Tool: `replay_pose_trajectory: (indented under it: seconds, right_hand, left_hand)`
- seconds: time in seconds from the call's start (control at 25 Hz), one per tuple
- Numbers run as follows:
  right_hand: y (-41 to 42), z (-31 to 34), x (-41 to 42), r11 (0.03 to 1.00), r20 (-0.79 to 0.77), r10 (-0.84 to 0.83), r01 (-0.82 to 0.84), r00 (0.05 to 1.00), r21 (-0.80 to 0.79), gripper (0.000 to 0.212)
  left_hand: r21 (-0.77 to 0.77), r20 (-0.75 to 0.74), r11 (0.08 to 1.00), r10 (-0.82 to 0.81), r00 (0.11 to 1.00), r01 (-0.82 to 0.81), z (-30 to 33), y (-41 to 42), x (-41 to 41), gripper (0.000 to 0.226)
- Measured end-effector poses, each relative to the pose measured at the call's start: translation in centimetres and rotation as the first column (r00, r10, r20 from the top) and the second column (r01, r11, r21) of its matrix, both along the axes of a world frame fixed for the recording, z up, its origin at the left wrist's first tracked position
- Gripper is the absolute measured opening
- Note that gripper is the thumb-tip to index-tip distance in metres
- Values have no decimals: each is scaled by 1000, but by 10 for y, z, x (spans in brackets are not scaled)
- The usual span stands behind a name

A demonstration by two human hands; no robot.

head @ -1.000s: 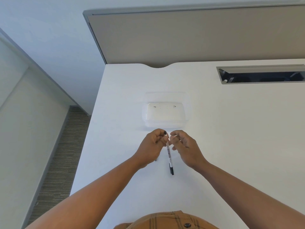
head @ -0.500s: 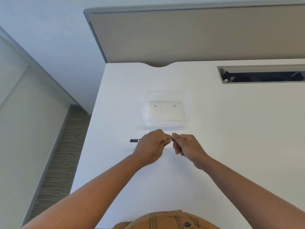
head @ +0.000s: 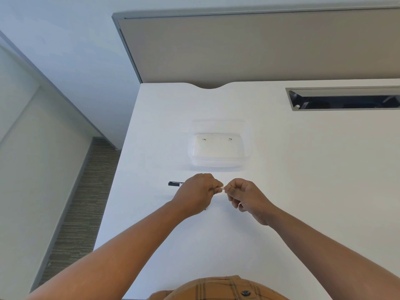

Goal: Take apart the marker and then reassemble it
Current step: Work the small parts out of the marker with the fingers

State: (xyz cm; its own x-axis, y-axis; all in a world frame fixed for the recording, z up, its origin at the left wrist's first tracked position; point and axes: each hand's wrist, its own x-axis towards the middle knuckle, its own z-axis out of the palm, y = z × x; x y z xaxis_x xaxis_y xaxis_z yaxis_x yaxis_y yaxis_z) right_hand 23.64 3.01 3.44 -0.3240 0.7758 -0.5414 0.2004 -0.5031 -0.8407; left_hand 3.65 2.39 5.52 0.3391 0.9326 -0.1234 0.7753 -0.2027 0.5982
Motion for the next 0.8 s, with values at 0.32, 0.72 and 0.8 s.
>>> replay_pose_trajectory:
  seconds: [0.32, 0.72, 0.8]
  right_hand:
    - [2, 3, -2, 992, 91, 13, -24, 996, 124, 23]
    - [2, 5, -3, 993, 87, 32, -41, 996, 106, 24]
    - [3, 6, -4, 996, 114, 54, -61, 992, 61, 37]
  left_hand:
    - [-9, -26, 1000, -15, 1000, 15, 0, 2, -2, 24]
    - [-28, -12, 1000, -12, 1000, 12, 1, 0, -3, 24]
    - [-26, -10, 1000, -14, 1000, 14, 2, 0, -3, 24]
